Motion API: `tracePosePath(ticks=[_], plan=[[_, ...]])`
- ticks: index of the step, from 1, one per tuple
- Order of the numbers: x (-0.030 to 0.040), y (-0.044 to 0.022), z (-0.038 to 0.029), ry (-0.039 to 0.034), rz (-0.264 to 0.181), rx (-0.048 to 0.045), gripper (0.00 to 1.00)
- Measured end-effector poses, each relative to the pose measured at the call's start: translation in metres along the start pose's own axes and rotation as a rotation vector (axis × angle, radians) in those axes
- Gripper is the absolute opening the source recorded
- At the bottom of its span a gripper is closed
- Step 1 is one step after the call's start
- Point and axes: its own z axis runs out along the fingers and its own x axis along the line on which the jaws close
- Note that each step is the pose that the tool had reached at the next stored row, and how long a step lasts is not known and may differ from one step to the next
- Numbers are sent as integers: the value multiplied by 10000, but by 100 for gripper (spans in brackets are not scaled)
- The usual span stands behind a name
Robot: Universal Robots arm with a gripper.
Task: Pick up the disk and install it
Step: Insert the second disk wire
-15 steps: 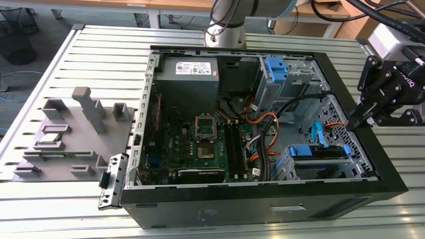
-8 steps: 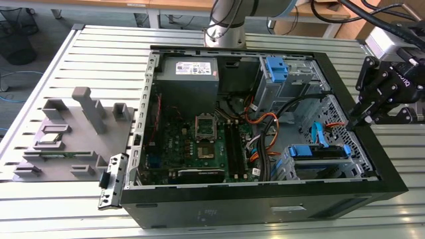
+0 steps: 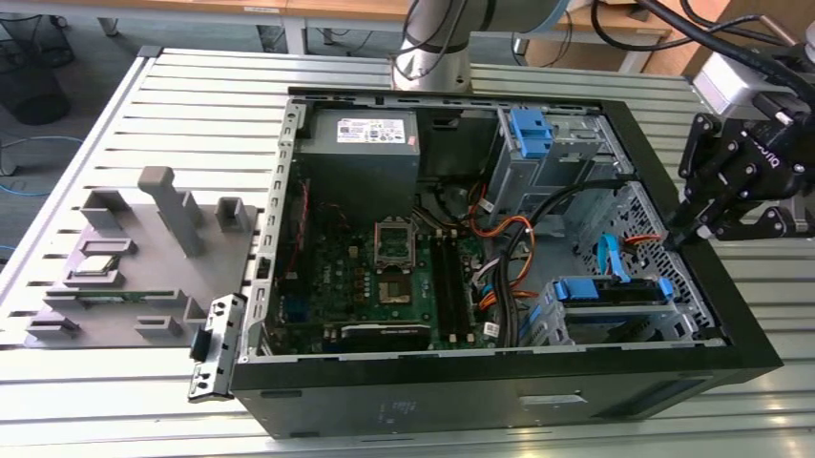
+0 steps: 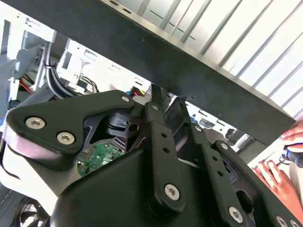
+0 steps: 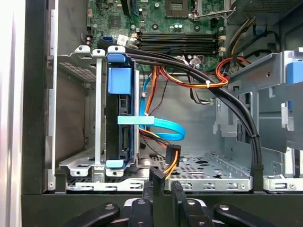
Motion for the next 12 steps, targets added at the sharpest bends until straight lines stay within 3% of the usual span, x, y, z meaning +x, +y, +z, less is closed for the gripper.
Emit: tracePosePath(ticks=[2,12], plan=[[-3,0,1,81,-16,0,30],[-46,14,12,90,-61,0,30]])
